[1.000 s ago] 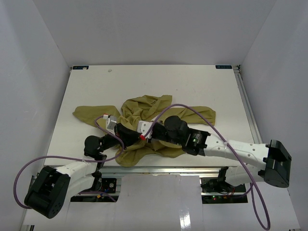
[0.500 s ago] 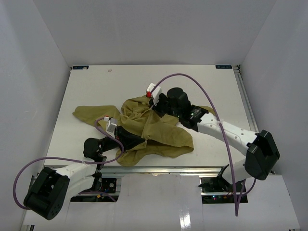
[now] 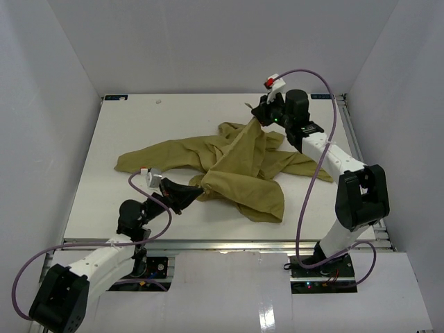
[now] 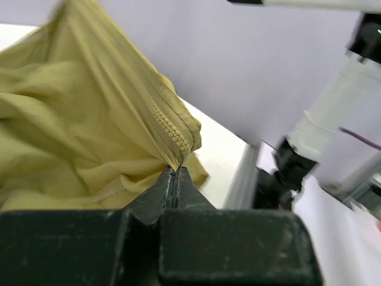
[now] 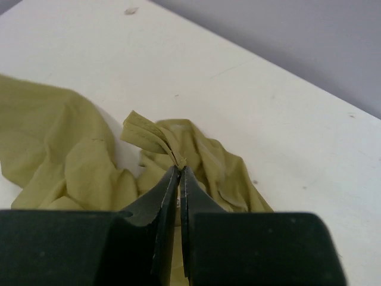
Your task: Zip up the jacket
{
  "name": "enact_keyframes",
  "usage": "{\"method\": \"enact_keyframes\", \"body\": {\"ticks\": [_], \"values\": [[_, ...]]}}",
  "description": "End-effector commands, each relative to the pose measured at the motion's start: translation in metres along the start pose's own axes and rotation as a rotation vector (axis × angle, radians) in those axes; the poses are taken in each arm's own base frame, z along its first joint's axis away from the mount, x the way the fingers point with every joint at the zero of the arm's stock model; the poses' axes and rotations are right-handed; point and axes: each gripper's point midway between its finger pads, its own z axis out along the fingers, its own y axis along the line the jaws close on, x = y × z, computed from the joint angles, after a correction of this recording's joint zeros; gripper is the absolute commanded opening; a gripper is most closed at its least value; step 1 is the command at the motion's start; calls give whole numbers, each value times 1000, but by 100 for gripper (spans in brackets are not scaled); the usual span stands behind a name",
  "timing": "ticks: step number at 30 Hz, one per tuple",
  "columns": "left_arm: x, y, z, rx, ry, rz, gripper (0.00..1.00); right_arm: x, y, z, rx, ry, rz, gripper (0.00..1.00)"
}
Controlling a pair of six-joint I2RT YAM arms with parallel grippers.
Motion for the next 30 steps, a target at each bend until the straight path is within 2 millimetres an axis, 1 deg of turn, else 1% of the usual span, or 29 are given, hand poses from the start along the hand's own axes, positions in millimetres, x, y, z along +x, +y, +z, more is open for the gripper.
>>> {"method": "enact_keyframes", "body": {"ticks": [1, 3, 5, 6, 7, 8, 10, 11, 13, 14, 15, 16, 17, 19, 21, 22, 24, 27, 29, 30], "values": [[2, 42, -9, -231, -58, 14, 0, -93, -111, -33, 332, -329, -14, 8], [-14, 65, -10, -356, -131, 28, 0, -113, -122, -43, 377, -390, -33, 8], [-11, 92, -11, -489, -87, 38, 0, -126, -131, -52, 416, -425, -39, 8], [-21, 104, -9, -546, -93, 61, 0, -131, -135, -56, 429, -439, -38, 8], [-35, 116, -7, -612, -113, 90, 0, -136, -140, -60, 437, -456, -36, 8], [-42, 129, -11, -679, -127, 101, 0, -139, -143, -63, 440, -469, -33, 8], [-54, 160, -27, -819, -147, 115, 0, -141, -160, -72, 465, -488, -15, 8], [-66, 173, -37, -873, -173, 113, 0, -138, -168, -76, 478, -493, 0, 8], [-79, 195, -54, -936, -197, 86, 0, -136, -177, -83, 493, -516, 9, 8], [-83, 206, -63, -959, -197, 67, 0, -131, -182, -86, 504, -514, 16, 8], [-83, 210, -63, -958, -187, 62, 0, -128, -187, -90, 514, -519, 23, 8], [-91, 223, -76, -1008, -199, 64, 0, -125, -196, -96, 529, -525, 35, 8], [-99, 229, -81, -1032, -214, 61, 0, -121, -199, -97, 534, -527, 45, 8], [-117, 246, -100, -1081, -265, 44, 0, -116, -210, -106, 549, -539, 64, 8], [-122, 260, -105, -1097, -281, -6, 0, -111, -217, -110, 567, -544, 81, 8], [-124, 267, -109, -1104, -282, -21, 0, -107, -221, -112, 577, -542, 92, 8], [-133, 277, -118, -1134, -305, -40, 0, -97, -226, -114, 592, -541, 117, 8], [-143, 283, -138, -1174, -366, -62, 0, -79, -230, -122, 579, -561, 168, 8], [-149, 278, -129, -1108, -369, -32, 0, -72, -227, -123, 560, -573, 197, 8], [-147, 274, -117, -1033, -333, -24, 0, -68, -222, -118, 526, -570, 199, 8]]}}
